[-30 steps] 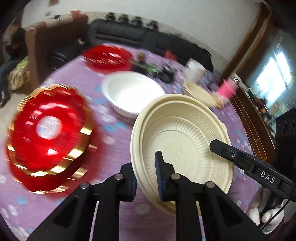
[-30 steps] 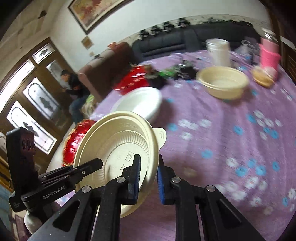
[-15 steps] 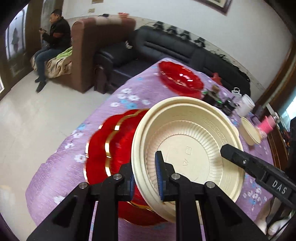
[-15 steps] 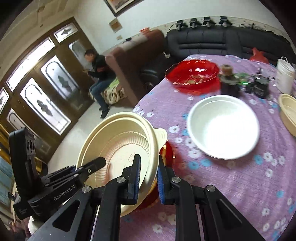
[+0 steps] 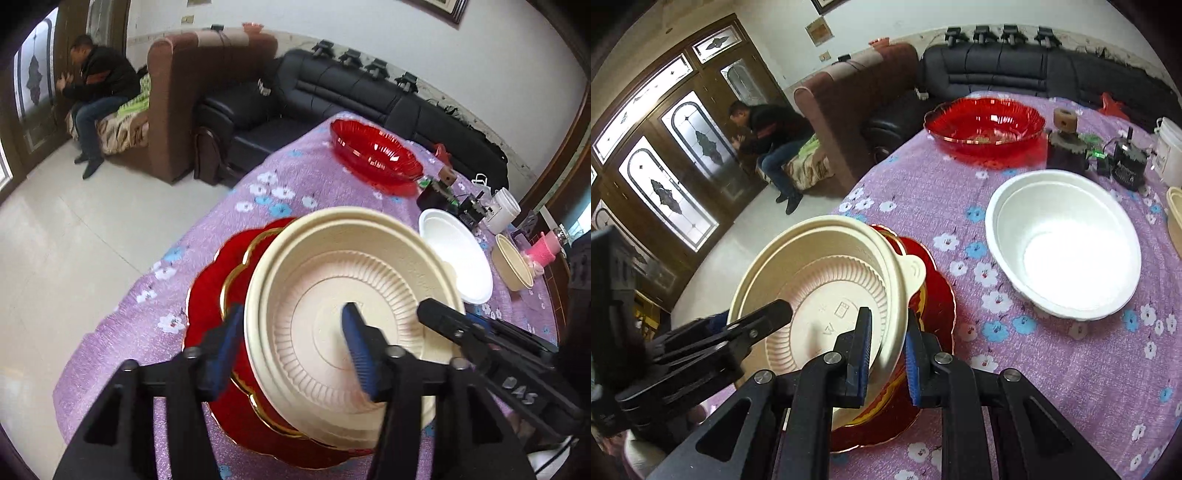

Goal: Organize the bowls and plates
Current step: 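Carry the cream bowl with the right tool onto the red stack, release, then withdraw the right tool and reach toward the white bowl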

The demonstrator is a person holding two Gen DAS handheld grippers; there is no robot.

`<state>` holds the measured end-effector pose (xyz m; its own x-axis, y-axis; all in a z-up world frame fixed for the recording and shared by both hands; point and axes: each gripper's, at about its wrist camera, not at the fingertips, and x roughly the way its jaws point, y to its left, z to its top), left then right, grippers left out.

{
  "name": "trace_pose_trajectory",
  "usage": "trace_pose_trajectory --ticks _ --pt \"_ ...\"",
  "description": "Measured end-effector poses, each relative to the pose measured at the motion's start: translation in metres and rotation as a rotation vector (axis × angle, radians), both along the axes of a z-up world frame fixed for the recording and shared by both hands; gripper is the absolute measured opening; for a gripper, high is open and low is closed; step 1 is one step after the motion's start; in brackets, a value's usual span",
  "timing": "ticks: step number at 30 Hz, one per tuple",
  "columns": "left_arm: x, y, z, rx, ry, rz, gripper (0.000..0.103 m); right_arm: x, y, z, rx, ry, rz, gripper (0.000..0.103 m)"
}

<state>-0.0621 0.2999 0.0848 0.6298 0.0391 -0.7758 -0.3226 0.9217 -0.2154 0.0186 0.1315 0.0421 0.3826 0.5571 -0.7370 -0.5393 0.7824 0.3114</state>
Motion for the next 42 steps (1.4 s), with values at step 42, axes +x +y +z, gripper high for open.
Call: trace_pose_trajectory --ticks 42 --pt "-0.074 -0.131 0.041 0.37 -0.128 -0.052 0.082 -0.045 -0.152 0.0 0.004 -0.118 -0.185 0.059"
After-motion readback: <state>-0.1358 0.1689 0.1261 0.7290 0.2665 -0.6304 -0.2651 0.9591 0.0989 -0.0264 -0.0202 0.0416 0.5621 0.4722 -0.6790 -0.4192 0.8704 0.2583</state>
